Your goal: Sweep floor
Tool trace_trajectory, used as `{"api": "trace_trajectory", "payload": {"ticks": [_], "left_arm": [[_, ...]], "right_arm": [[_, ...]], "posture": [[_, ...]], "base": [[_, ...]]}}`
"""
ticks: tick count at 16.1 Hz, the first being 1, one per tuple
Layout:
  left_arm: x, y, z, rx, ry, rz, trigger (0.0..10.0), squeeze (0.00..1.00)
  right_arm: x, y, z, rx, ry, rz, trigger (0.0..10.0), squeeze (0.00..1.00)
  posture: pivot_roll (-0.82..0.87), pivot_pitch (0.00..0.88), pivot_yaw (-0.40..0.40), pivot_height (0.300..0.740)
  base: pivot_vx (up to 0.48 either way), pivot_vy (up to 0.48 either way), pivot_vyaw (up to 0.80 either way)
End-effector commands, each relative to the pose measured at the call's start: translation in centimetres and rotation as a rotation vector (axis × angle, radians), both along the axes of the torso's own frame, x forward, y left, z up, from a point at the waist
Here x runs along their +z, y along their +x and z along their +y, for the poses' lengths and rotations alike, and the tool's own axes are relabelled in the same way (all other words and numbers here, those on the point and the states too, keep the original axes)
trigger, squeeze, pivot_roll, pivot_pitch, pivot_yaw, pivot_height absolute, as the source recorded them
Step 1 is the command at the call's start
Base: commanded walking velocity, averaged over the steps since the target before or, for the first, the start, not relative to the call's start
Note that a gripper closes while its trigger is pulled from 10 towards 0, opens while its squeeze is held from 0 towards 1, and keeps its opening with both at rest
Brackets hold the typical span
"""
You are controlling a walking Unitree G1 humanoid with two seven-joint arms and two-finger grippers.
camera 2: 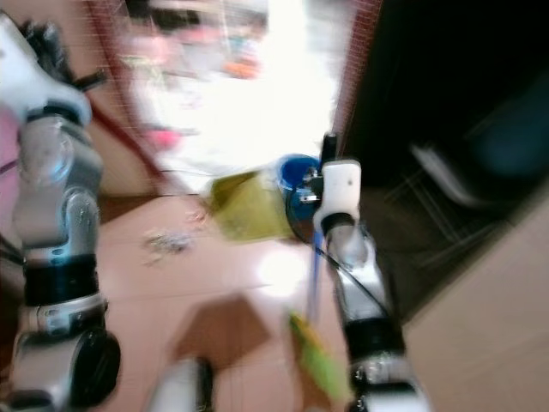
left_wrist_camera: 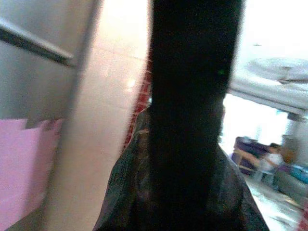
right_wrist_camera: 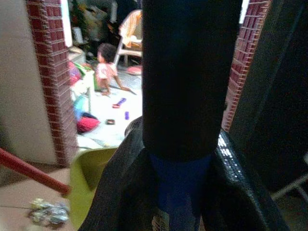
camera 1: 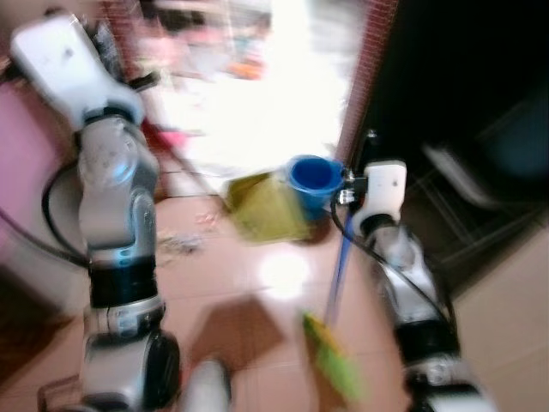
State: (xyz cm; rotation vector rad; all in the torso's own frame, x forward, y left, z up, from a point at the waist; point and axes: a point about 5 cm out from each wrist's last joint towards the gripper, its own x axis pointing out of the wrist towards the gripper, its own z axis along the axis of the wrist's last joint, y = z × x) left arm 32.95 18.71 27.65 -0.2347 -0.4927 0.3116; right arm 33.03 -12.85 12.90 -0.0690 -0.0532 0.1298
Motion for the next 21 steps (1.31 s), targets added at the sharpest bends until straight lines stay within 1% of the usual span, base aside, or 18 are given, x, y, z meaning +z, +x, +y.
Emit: {"api": "trace_trajectory", "payload": {"ticks": [1,4,5,7,9,11,12,14,17,21], "left_arm": [[1.1,0.0,-0.3,0.001,0.028,-0.031,10.0,0.00],[0.6,0.1,-0.8,-0.020,0.016,-0.012,10.0,0.00],[0.3,0.4,-1.1,-0.031,0.001,0.005,10.0,0.00],[0.2,0.6,-1.5,-0.051,0.016,0.006,10.0,0.00],[0.8,0.6,-1.8,-0.072,0.045,-0.019,10.0,0.00],[1.8,0.7,-1.5,-0.045,0.053,-0.047,10.0,0.00],[2.0,0.8,-1.2,-0.032,0.047,-0.053,10.0,0.00],[2.2,0.7,-0.8,-0.021,0.039,-0.061,10.0,0.00],[1.6,0.7,-0.5,-0.026,0.029,-0.047,10.0,0.00],[1.6,0.8,-0.6,-0.036,0.033,-0.047,10.0,0.00]], "right_arm": [[1.0,0.2,0.3,0.006,0.026,-0.040,10.0,0.00],[1.0,0.2,0.3,0.004,0.022,-0.042,10.0,0.00],[1.0,0.2,0.3,0.004,0.017,-0.045,10.0,0.00],[1.2,0.5,0.4,-0.003,0.006,-0.046,10.0,0.00],[1.7,0.7,1.0,0.005,-0.021,-0.063,10.0,0.00],[1.3,0.6,1.5,0.027,-0.028,-0.051,10.0,0.00],[0.9,0.5,1.6,0.027,-0.028,-0.039,10.0,0.00],[0.2,0.1,1.4,0.026,-0.026,-0.014,10.0,0.00],[0.1,0.1,1.2,0.023,-0.030,-0.013,10.0,0.00],[0.7,0.3,0.6,-0.001,-0.013,-0.045,10.0,0.00]], "posture": [[-0.01,0.036,0.003,0.740],[-0.01,0.036,0.003,0.740],[-0.01,0.036,0.003,0.740],[-0.01,0.041,-0.012,0.740],[-0.01,0.043,-0.013,0.740],[-0.01,0.040,-0.014,0.740],[-0.01,0.036,-0.013,0.740],[-0.01,0.035,-0.013,0.740],[-0.02,0.024,-0.011,0.740],[-0.01,0.017,-0.011,0.740]], "base": [[0.461,0.000,0.00],[0.460,0.000,0.00],[0.000,0.000,0.00],[0.000,0.000,0.00],[0.000,0.000,-0.72],[0.000,0.000,-0.66],[0.000,0.000,-0.61],[0.000,0.000,0.00],[0.000,0.000,0.00],[0.000,0.000,0.00]]}}
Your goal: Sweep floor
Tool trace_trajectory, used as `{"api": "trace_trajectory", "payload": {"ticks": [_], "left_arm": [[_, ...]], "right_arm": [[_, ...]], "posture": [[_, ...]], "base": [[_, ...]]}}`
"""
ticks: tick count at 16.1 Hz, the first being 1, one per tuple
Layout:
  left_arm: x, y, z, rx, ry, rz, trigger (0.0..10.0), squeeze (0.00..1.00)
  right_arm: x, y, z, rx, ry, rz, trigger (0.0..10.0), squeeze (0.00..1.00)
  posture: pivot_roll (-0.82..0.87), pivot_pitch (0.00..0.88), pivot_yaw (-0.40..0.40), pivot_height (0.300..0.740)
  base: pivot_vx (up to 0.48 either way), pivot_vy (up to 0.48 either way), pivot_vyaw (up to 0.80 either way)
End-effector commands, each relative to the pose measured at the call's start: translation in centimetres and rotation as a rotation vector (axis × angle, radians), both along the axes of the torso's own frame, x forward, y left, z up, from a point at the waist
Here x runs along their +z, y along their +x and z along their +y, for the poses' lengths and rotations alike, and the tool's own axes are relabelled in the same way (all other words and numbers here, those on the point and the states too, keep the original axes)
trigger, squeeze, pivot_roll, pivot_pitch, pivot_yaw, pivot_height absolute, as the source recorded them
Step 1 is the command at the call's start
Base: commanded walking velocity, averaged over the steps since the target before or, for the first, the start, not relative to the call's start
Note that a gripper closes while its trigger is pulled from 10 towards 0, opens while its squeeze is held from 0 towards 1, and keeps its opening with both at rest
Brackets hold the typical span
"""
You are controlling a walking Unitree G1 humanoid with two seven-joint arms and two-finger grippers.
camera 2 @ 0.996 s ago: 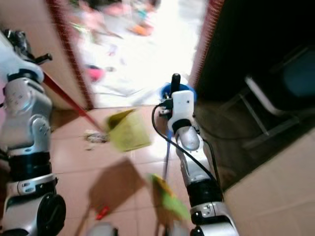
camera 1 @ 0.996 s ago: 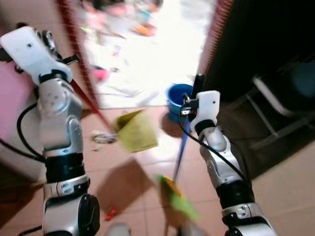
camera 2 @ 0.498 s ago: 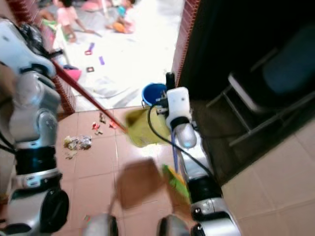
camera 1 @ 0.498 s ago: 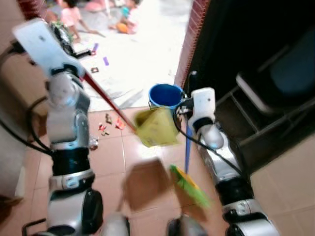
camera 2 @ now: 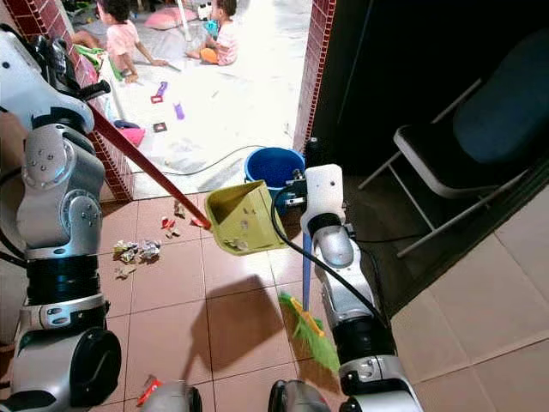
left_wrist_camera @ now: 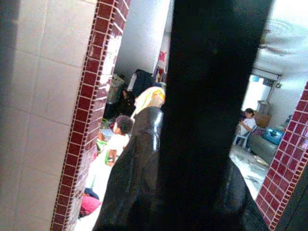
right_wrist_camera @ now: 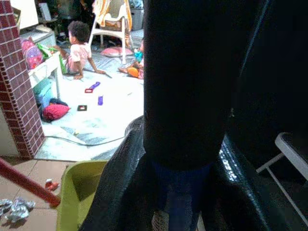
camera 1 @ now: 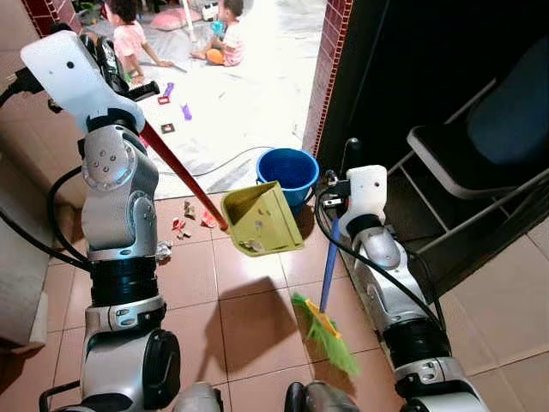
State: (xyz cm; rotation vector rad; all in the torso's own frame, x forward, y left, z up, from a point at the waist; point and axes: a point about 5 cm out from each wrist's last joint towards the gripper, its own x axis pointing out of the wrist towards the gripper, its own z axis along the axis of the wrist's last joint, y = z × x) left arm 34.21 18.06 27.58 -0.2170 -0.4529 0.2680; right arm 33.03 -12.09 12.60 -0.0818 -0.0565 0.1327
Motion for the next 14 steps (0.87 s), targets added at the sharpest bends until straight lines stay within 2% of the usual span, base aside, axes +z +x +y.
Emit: {"api": "trace_trajectory", "payload": {"ticks": [1,3,7,9,11,14], "left_arm": [[1.6,-0.3,0.0,-0.014,0.023,-0.079,10.0,0.00],[1.8,-0.1,0.0,-0.043,0.070,-0.096,10.0,0.00],[3.6,0.5,1.0,0.003,0.065,-0.157,10.0,0.00],[5.5,0.9,1.2,0.018,0.070,-0.222,10.0,0.00],[6.2,1.1,1.0,0.014,0.072,-0.250,10.0,0.00],[6.9,1.4,-0.2,-0.003,0.103,-0.293,10.0,0.00]], "right_arm": [[1.5,0.4,-0.6,-0.030,0.033,-0.070,10.0,0.00],[1.8,0.4,-1.3,-0.063,0.058,-0.085,10.0,0.00],[0.7,-0.2,-2.5,-0.113,0.061,-0.054,10.0,0.00],[0.2,-0.5,-2.5,-0.109,0.069,-0.040,10.0,0.00],[0.2,-0.5,-2.2,-0.099,0.071,-0.039,10.0,0.00],[0.2,-0.5,-2.0,-0.078,0.067,-0.037,10.0,0.00]], "posture": [[-0.01,0.011,-0.009,0.740],[-0.01,0.004,-0.001,0.740],[-0.02,0.000,0.023,0.740],[-0.02,0.003,0.024,0.740],[-0.03,0.004,0.023,0.740],[-0.03,0.008,0.016,0.740]], "base": [[0.000,0.000,0.00],[0.000,0.000,0.00],[0.000,0.000,-0.13],[0.371,0.000,-0.40],[0.448,0.000,0.00],[0.450,0.000,0.00]]}}
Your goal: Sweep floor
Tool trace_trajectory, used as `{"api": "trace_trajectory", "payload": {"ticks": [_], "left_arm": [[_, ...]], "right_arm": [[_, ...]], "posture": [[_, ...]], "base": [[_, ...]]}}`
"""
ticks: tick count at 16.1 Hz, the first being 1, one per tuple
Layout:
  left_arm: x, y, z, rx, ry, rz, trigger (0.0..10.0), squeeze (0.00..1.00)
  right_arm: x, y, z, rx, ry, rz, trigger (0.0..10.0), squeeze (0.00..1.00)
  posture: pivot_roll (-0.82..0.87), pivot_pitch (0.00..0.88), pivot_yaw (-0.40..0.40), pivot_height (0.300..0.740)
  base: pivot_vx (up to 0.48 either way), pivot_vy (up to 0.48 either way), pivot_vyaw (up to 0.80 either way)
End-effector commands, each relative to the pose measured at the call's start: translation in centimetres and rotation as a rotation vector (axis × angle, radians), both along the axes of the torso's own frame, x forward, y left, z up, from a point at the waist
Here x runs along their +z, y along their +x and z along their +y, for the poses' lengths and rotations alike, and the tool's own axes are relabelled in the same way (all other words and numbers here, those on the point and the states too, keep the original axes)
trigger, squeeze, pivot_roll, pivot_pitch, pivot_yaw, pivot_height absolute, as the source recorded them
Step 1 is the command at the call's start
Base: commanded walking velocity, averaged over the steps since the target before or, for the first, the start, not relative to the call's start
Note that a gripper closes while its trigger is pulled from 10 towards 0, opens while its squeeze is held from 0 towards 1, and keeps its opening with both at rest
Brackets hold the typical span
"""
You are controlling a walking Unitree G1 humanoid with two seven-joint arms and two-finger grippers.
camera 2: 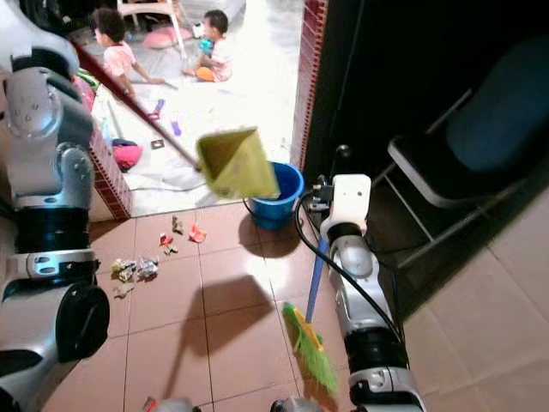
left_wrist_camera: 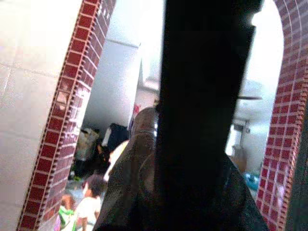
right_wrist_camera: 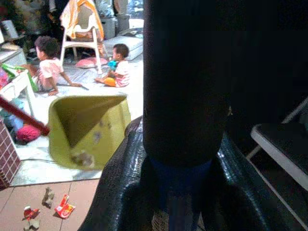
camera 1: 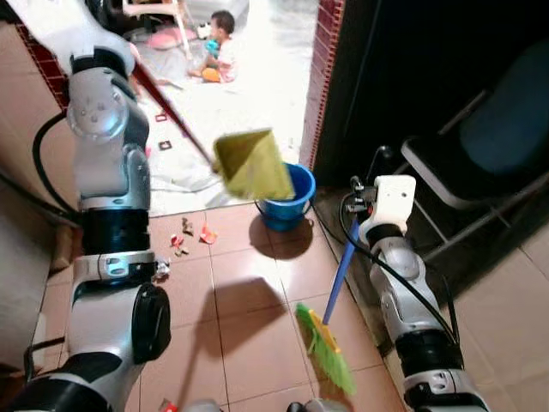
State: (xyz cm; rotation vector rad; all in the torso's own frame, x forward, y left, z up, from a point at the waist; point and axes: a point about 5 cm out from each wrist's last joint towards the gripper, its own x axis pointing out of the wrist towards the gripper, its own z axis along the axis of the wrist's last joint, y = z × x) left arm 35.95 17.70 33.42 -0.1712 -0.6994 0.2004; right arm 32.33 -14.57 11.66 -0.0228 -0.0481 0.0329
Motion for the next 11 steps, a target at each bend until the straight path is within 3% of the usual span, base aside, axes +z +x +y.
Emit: {"api": "trace_trajectory", "payload": {"ticks": [1,10,11], "left_arm": [[1.0,-0.3,0.1,0.017,0.021,-0.055,10.0,0.00],[-0.2,-0.3,-1.5,0.014,0.051,-0.066,10.0,0.00],[-0.4,-0.2,-1.7,0.007,0.051,-0.061,10.0,0.00]], "right_arm": [[1.1,0.2,0.4,0.020,0.003,-0.045,10.0,0.00],[1.0,0.1,0.3,0.039,-0.009,-0.031,10.0,0.00],[1.0,0.1,0.4,0.040,-0.008,-0.029,10.0,0.00]], "posture": [[-0.03,0.008,0.016,0.740],[-0.04,0.023,-0.004,0.740],[-0.04,0.023,-0.005,0.740]], "base": [[0.450,0.000,0.00],[0.452,0.000,0.00],[0.472,0.000,-0.80]]}}
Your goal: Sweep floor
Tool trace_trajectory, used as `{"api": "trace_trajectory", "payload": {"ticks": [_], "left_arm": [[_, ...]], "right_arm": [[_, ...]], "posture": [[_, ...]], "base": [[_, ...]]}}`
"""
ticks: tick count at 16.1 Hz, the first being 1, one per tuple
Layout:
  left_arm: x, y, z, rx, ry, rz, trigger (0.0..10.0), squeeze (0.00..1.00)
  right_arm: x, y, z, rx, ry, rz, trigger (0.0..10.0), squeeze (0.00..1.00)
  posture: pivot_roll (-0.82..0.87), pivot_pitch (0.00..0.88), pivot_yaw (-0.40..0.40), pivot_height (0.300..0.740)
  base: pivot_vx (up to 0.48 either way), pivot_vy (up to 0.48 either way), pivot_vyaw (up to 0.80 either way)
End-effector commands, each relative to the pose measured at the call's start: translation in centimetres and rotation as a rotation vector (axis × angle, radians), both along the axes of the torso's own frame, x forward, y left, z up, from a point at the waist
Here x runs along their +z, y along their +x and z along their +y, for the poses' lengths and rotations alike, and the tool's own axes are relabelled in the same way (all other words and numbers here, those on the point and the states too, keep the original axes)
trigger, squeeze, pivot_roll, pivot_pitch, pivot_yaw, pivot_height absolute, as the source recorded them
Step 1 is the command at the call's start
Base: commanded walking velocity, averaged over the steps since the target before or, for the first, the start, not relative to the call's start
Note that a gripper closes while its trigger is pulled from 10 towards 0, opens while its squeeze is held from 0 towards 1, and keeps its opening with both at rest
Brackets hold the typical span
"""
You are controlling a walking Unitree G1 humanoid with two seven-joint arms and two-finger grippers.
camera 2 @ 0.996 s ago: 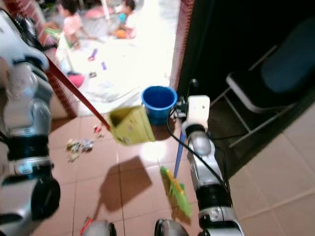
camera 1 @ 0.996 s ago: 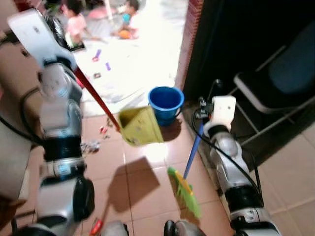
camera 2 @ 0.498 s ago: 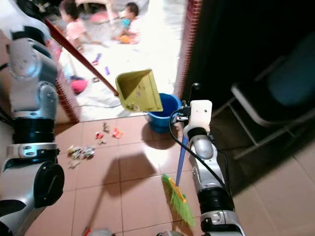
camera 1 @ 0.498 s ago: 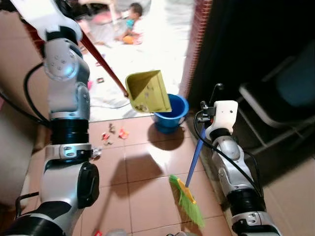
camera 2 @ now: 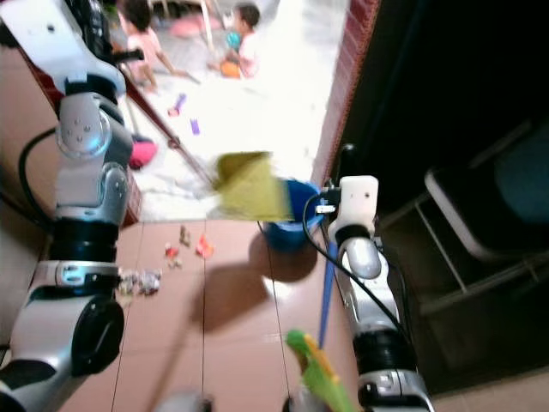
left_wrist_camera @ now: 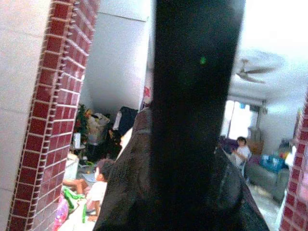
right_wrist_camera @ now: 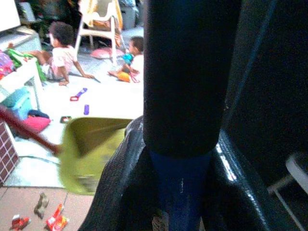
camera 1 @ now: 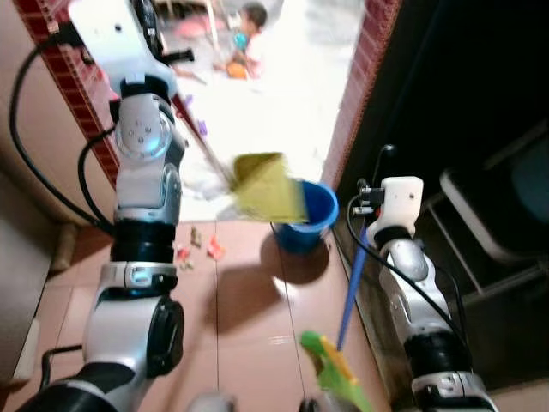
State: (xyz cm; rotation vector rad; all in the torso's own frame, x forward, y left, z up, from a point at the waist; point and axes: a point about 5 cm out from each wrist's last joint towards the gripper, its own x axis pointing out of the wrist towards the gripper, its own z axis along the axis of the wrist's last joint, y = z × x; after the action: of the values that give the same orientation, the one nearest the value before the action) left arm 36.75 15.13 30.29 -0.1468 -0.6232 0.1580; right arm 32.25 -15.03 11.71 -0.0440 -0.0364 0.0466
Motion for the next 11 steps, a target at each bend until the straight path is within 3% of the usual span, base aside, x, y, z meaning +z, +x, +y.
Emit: {"api": "trace_trajectory", "payload": {"ticks": [1,6,8,9,11], "left_arm": [[2.6,-1.0,0.7,0.043,0.021,-0.137,10.0,0.00],[2.4,-1.0,0.4,0.041,0.031,-0.133,10.0,0.00],[2.0,-1.0,0.0,0.026,0.034,-0.129,10.0,0.00],[1.9,-1.0,-0.1,0.023,0.035,-0.124,10.0,0.00],[1.7,-1.0,-0.4,0.014,0.038,-0.120,10.0,0.00]], "right_arm": [[0.9,0.1,0.8,0.028,0.014,-0.041,10.0,0.00],[0.8,0.0,0.7,0.026,-0.017,-0.041,10.0,0.00],[2.4,0.0,-0.3,-0.020,-0.077,-0.136,10.0,0.00],[4.1,0.1,-0.3,-0.010,-0.110,-0.217,10.0,0.00],[5.5,0.3,0.5,0.040,-0.155,-0.281,10.0,0.00]], "posture": [[-0.04,0.022,-0.005,0.740],[-0.04,0.022,-0.004,0.740],[-0.04,0.022,-0.004,0.740],[-0.04,0.024,-0.001,0.740],[-0.05,0.023,0.000,0.740]], "base": [[0.472,0.000,0.00],[0.472,0.000,0.00],[0.469,0.000,0.00],[0.292,0.000,0.00],[0.146,0.000,0.00]]}}
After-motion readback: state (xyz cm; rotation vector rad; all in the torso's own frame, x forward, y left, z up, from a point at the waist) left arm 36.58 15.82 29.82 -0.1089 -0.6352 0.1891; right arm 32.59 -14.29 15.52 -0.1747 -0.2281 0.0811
